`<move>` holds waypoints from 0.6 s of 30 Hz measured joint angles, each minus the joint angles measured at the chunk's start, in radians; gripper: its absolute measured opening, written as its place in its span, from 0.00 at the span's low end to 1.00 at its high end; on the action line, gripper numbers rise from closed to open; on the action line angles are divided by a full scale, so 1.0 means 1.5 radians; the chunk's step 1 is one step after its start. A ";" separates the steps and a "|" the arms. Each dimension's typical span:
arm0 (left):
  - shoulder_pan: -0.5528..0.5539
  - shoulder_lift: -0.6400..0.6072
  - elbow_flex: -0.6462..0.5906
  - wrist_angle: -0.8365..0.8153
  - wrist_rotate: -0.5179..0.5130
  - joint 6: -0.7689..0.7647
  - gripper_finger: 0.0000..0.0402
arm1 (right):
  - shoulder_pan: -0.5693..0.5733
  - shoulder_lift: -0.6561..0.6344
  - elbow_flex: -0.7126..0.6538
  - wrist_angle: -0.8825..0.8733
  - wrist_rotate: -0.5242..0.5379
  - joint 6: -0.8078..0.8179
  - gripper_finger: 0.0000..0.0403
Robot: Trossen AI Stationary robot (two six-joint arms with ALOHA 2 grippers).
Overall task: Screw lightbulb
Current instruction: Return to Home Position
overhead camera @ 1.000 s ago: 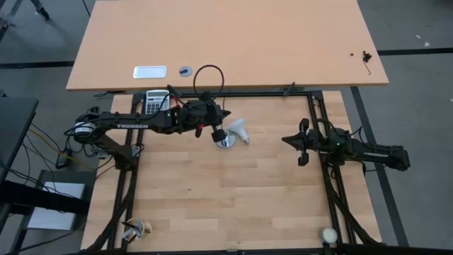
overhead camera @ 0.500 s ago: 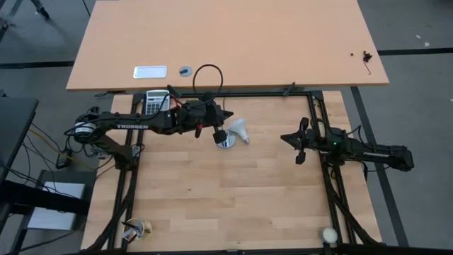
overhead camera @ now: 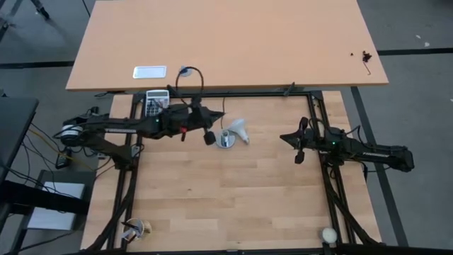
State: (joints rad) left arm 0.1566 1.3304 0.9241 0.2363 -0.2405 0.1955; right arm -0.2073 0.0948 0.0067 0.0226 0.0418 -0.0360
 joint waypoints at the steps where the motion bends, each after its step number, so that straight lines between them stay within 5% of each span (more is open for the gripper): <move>1: 0.000 -0.012 -0.009 0.008 0.000 -0.004 0.05 | 0.000 0.002 0.000 0.002 0.000 0.000 0.06; 18: -0.001 -0.200 -0.178 0.038 0.013 -0.013 0.05 | 0.000 0.017 0.000 0.001 -0.001 -0.031 0.05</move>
State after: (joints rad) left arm 0.1555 1.0306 0.6576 0.2931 -0.2214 0.1762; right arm -0.2073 0.1200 0.0067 0.0235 0.0410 -0.0822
